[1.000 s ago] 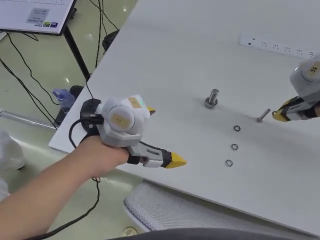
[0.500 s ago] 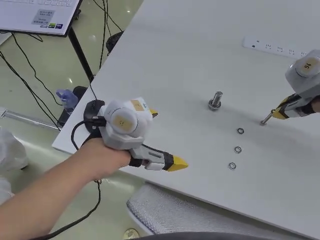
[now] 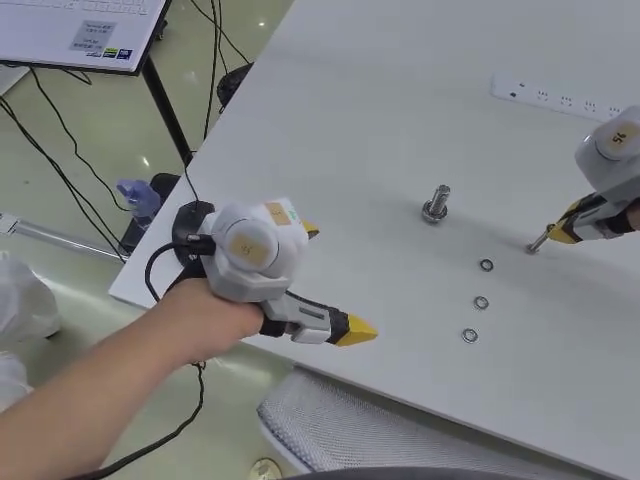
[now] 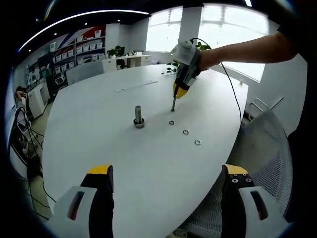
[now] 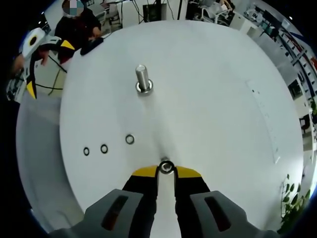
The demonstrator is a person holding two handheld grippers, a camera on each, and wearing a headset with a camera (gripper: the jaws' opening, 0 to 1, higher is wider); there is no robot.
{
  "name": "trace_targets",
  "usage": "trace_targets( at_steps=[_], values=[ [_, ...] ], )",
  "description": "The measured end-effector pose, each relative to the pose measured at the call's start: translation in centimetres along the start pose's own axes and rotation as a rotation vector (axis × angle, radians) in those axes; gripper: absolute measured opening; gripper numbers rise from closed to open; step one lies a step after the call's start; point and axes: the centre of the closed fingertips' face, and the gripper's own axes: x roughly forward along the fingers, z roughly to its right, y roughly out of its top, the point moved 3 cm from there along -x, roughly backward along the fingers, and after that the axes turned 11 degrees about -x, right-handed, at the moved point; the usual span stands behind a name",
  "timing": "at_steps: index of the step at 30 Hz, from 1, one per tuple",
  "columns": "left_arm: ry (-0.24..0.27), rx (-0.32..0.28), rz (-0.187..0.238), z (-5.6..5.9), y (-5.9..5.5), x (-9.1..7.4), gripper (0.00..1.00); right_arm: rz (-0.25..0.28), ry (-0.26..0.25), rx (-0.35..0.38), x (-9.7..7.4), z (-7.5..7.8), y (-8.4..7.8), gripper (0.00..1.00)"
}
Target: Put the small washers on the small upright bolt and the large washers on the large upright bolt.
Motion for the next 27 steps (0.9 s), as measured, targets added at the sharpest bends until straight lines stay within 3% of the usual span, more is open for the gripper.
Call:
trace_targets(
  at_steps=[6, 18, 27],
  values=[
    [0.0, 0.0, -0.005, 0.0, -0.1, 0.0, 0.9, -0.005, 0.002, -0.005, 0.4, 0.1, 0.0, 0.13],
    [-0.005, -0.001, 0.029, 0.1, 0.7, 0.0, 0.89, -0.019, 0.012, 0.003, 1.1, -0.2, 0.0, 0.13],
    [-0.007, -0.006, 0.01, 0.0, 0.2, 0.3, 0.88, -0.039, 0.025, 0.006, 2.4, -0.5, -0.3, 0.13]
  ],
)
